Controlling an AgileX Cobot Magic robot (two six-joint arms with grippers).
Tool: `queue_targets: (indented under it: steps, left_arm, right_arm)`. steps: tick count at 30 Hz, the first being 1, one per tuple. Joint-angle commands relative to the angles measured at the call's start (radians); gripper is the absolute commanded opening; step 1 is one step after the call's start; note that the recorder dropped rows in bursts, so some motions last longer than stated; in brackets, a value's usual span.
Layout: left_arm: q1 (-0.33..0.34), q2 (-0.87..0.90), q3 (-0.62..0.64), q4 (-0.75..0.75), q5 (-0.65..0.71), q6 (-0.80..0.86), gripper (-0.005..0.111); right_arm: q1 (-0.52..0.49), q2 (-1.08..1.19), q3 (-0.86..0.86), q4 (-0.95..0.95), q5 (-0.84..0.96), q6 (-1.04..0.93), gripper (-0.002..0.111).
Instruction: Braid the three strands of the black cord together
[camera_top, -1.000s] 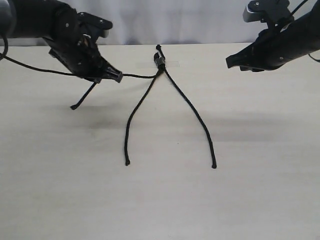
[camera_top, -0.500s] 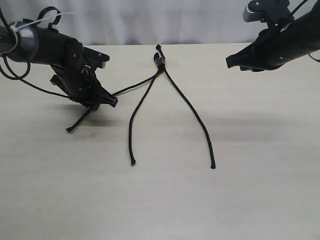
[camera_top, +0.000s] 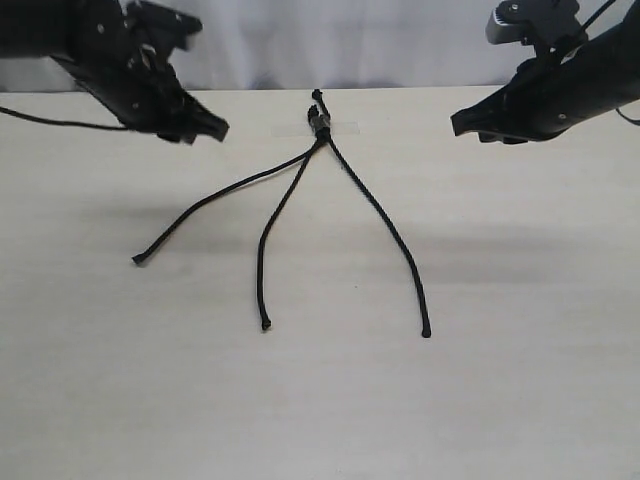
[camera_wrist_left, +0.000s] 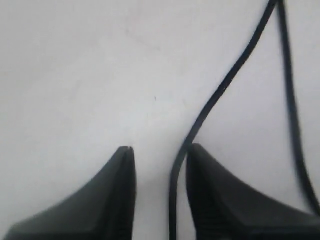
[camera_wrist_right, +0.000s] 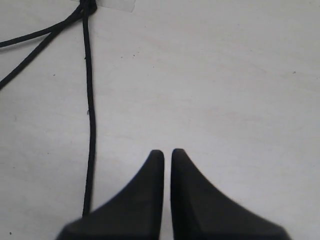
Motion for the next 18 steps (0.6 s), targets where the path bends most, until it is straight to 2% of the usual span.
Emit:
queue_targets:
  steps: [1, 3, 6, 9, 13, 18]
  left_arm:
    - [-0.001, -0.209, 0.094, -0.092, -0.150, 0.108, 0.008]
    - [-0.001, -0.311, 0.177, -0.092, -0.253, 0.108, 0.000]
    - [0.001, -0.454, 0.304, -0.090, -0.413, 0.108, 0.000]
    - [0.001, -0.558, 0.414, -0.081, -0.522, 0.108, 0.000]
    - [0.001, -0.645, 0.484, -0.064, -0.594, 0.108, 0.000]
    - [0.001, -0.687, 0.484, -0.049, -0.551, 0.108, 0.000]
  right_arm:
    - [0.009, -0.001, -0.005, 0.066, 0.024, -0.054, 0.005]
    - [0.046, -0.001, -0.005, 0.089, 0.024, -0.071, 0.005]
    - [0.136, 0.001, -0.005, 0.093, 0.024, -0.071, 0.005]
    - [0.242, 0.024, -0.018, 0.085, 0.020, -0.071, 0.012]
    - [0.381, 0.103, -0.051, 0.085, 0.022, -0.051, 0.030]
    - [0.498, 0.223, -0.096, 0.085, 0.020, -0.051, 0.044]
